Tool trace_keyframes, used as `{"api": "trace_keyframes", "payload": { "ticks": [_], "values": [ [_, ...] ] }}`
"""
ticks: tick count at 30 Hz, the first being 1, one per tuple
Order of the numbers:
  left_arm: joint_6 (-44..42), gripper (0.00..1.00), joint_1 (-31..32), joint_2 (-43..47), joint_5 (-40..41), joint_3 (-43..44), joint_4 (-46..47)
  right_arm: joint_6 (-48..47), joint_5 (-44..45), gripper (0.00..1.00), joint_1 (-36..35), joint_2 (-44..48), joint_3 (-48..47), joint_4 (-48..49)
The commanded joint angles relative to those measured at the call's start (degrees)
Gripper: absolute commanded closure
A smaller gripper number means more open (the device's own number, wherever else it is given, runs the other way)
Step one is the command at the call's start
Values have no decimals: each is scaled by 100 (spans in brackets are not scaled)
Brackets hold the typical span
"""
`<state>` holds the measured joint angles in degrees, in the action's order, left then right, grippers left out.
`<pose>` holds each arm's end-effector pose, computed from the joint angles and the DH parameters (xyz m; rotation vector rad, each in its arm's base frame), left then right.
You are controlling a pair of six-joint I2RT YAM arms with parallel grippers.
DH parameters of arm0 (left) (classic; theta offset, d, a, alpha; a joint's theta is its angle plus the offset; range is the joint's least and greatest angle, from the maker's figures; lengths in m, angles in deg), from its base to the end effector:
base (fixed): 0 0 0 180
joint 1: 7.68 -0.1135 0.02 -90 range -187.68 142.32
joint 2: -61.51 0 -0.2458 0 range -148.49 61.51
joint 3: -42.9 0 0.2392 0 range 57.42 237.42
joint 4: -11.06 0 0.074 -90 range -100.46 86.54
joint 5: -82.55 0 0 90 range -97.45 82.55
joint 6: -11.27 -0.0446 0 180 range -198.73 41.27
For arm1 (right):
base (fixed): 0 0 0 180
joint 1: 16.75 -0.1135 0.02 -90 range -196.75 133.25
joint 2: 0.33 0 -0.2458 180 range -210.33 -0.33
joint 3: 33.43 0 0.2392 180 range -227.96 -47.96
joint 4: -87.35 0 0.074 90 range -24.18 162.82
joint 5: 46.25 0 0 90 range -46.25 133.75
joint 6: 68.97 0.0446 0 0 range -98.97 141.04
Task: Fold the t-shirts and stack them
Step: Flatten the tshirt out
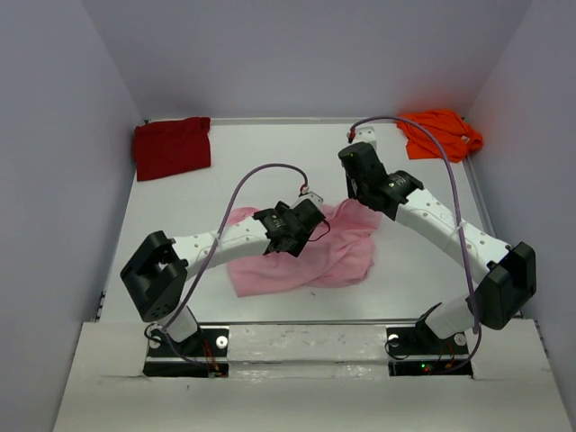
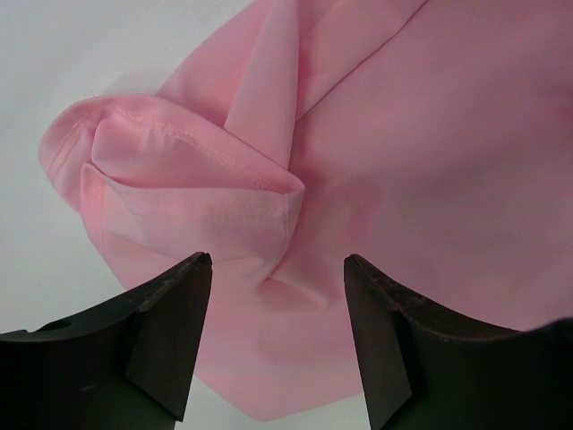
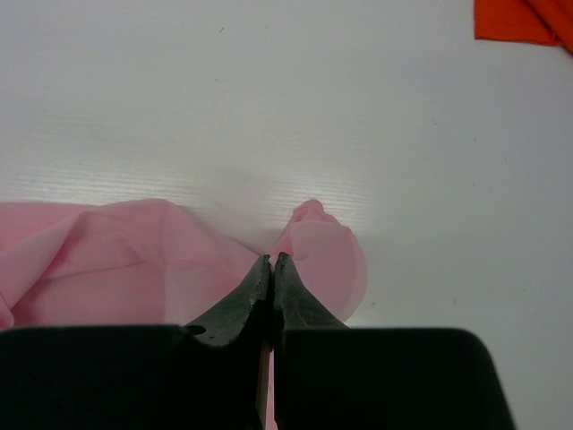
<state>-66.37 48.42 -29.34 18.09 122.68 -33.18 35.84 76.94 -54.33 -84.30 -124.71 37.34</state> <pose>0.1963 -0.2577 0.2194 0.7366 2.2914 0.0281 0.2631 0.1717 0.3129 -0.1501 2.1736 -0.1601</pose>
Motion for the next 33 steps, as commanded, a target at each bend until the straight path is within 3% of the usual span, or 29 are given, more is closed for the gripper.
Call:
{"api": "trace_keyframes", "payload": {
  "ticks": [1,29,33],
  "values": [
    [-199,28,121,-152,21,49,-157,4,56,100,-47,47,-218,253],
    [-287,29,112,-943,874,57,423,-4,-23,100,-47,346,-24,253],
    [-348,41,95,-1084,760,110,449,-22,-6,100,-47,381,-59,253]
  ]
}}
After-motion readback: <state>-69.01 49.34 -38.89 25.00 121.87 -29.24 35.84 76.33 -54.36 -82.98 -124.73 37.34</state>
